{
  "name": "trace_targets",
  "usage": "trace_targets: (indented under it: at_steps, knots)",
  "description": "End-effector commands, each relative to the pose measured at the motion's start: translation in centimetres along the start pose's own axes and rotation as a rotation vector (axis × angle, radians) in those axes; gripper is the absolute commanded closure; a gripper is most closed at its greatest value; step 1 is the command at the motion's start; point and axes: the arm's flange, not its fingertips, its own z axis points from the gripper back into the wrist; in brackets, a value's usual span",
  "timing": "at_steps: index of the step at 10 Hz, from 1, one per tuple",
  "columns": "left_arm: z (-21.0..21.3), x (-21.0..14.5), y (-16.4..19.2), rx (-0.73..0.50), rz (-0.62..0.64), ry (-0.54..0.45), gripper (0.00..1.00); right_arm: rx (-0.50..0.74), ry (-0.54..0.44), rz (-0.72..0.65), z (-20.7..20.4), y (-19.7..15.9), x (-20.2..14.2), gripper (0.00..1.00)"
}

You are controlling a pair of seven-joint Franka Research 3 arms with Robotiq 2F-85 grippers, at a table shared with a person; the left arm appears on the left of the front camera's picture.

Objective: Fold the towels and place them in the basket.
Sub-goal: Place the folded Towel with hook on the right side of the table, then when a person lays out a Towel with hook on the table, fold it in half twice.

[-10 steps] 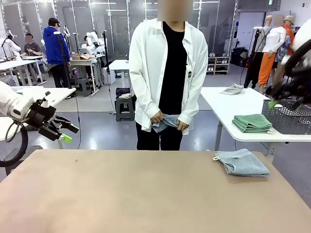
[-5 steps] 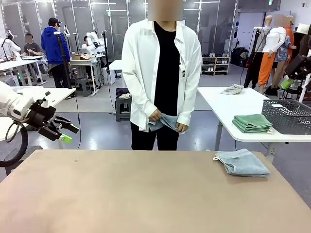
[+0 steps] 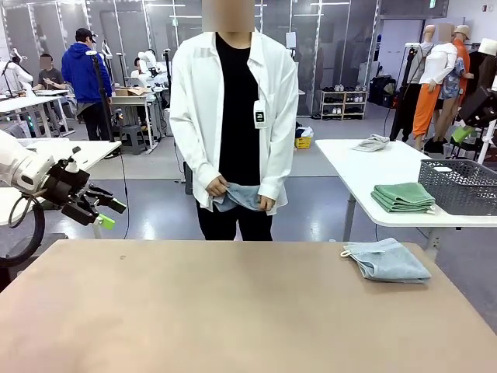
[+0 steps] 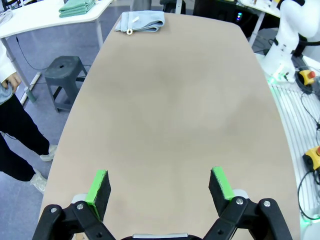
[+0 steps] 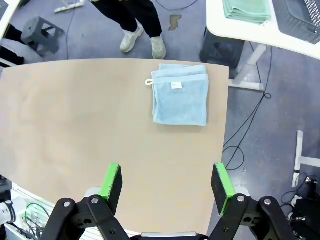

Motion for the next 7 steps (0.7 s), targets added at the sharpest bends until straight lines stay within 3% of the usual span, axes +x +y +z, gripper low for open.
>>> trace_targets:
  at_steps: [1,7]
  knots:
    - [-0.02,0.09,0.01,0.0,-0.003,0.0,0.0,0.001,0.002,-0.009,0.09,0.17,0.34,0.11]
    - [-0.02,0.09,0.01,0.0,-0.003,0.0,0.0,0.001,0.002,-0.009,0.09,0.17,0.34,0.11]
